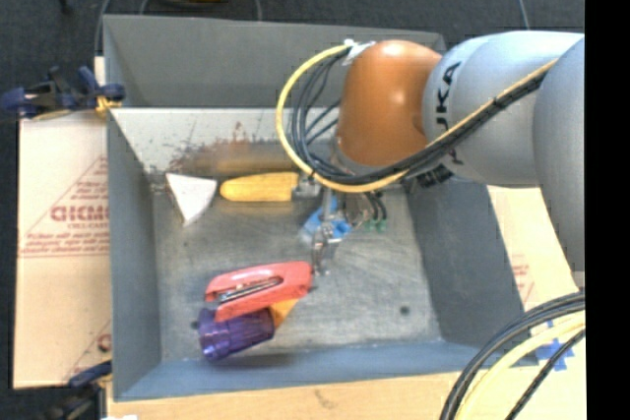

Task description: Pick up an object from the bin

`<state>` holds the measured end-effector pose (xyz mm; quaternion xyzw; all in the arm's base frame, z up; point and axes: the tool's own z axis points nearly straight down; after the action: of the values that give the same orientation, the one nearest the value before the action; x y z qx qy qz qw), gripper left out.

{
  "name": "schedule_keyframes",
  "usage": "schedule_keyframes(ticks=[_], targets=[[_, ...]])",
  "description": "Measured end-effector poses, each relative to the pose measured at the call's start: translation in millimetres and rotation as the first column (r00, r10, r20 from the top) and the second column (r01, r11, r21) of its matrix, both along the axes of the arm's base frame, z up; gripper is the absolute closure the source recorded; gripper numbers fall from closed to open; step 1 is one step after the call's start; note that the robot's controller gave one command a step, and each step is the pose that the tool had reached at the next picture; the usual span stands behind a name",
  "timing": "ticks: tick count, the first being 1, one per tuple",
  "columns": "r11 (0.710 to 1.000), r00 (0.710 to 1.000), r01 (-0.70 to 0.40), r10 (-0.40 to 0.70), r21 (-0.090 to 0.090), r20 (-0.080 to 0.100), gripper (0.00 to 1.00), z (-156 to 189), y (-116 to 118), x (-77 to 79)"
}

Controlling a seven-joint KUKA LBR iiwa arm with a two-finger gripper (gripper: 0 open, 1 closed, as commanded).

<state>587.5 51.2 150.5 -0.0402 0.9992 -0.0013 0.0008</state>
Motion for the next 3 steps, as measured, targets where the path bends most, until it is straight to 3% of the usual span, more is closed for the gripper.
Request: schedule_keyframes(ticks=[1,2,3], targets=[[0.999,0.999,-0.044,0.044,0.003,0.004,0.0,-7,-36,26.3],[0.993,0.993,-0.116,0.116,-0.001,0.008,0.0,-71,-69,48.6],[0.973,0.973,-0.23,0.23,0.002,0.011,1.0,-75,-78,64.2]])
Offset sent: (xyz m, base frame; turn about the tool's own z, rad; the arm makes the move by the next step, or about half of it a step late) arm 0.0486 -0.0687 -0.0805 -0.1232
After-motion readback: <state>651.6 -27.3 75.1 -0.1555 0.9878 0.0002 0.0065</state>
